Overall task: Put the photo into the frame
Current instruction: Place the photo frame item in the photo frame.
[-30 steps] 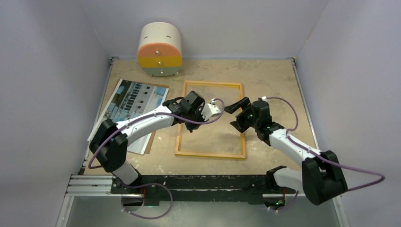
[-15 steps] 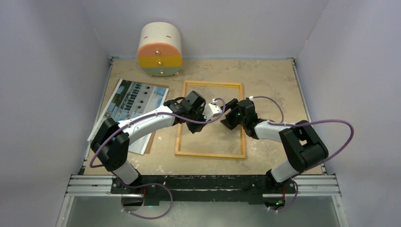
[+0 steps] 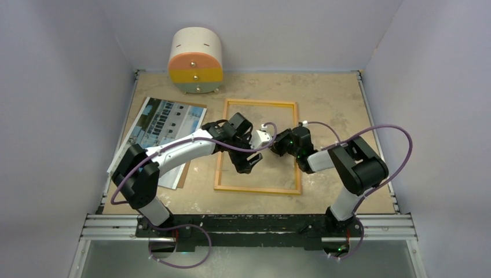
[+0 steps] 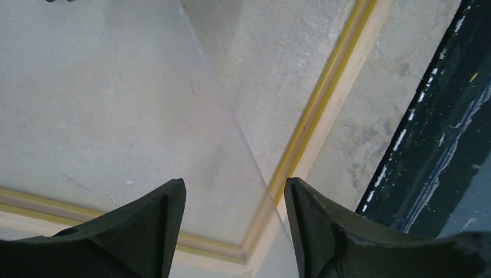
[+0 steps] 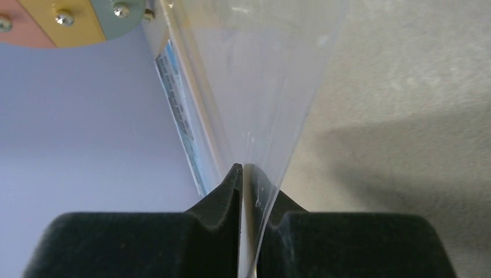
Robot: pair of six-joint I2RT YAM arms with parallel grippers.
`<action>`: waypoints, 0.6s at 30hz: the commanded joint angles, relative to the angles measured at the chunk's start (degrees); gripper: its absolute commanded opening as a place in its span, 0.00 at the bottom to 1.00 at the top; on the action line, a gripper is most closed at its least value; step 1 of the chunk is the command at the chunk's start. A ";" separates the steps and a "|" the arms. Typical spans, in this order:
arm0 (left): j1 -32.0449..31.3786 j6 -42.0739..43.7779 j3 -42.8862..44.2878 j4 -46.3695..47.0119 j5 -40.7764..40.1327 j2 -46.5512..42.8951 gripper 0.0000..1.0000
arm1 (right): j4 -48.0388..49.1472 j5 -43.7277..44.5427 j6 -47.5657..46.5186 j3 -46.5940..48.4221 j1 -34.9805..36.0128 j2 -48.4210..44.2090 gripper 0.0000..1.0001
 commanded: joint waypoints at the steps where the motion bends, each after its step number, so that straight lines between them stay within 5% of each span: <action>1: -0.17 0.32 5.85 -5.62 2.66 -1.57 0.69 | -4.88 -2.05 -8.98 2.62 -1.23 -4.68 0.11; 5: -0.05 1.46 11.01 -9.71 0.01 -3.03 0.73 | -15.62 -4.12 -19.84 8.29 -3.65 -7.78 0.00; 10: 3.46 3.81 16.69 -13.17 -2.45 -4.49 0.79 | -28.27 -18.28 -32.76 16.04 -8.45 -6.47 0.00; 18: 19.05 5.80 14.06 -8.99 -5.66 -3.17 0.79 | -49.89 -26.14 -48.81 22.46 -12.55 -8.82 0.00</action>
